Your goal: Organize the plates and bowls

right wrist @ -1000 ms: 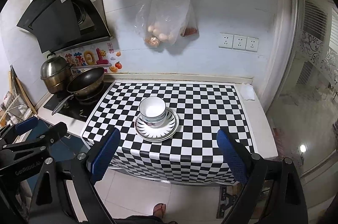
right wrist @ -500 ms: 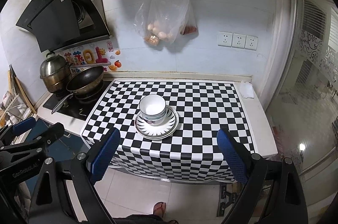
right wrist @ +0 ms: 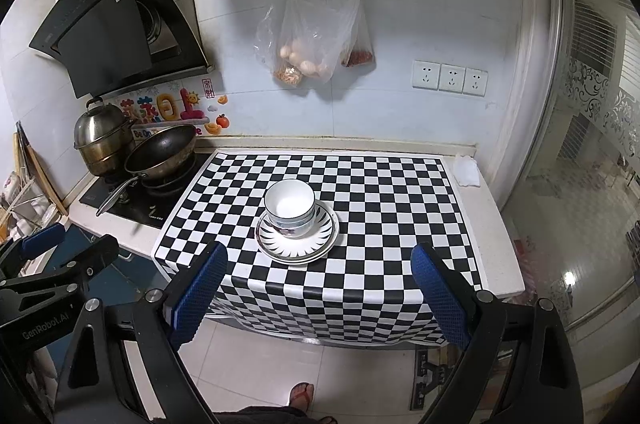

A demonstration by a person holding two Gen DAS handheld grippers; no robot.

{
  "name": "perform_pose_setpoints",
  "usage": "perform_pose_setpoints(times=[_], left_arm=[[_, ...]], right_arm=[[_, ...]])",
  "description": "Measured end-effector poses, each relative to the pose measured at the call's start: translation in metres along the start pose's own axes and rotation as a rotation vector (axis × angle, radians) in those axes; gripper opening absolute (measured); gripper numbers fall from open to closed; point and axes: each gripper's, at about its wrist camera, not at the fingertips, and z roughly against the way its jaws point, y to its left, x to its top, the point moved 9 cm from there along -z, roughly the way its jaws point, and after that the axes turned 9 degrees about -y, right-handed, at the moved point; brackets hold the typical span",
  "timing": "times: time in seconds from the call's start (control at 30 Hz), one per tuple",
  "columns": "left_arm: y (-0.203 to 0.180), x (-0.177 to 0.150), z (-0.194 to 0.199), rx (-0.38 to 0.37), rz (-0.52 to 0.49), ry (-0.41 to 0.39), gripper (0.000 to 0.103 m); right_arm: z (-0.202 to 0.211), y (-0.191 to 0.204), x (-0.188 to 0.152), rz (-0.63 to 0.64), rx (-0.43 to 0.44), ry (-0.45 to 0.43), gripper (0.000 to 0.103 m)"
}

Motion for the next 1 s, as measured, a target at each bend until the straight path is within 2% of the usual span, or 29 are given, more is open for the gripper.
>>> perform_pose_setpoints(times=[0.53,1.0], left_arm=[[0.003,-0.002,0.003,0.001,0.004,-0.008,0.090],[0.007,-0.007,0.015,0.013,0.013,-0.016,0.090]], right_arm=[[-0.001,0.005,0.007,0.017,-0.006,-0.008,0.095],[0.006,0.008,0.000,0.020,0.003,-0.005,0.095]])
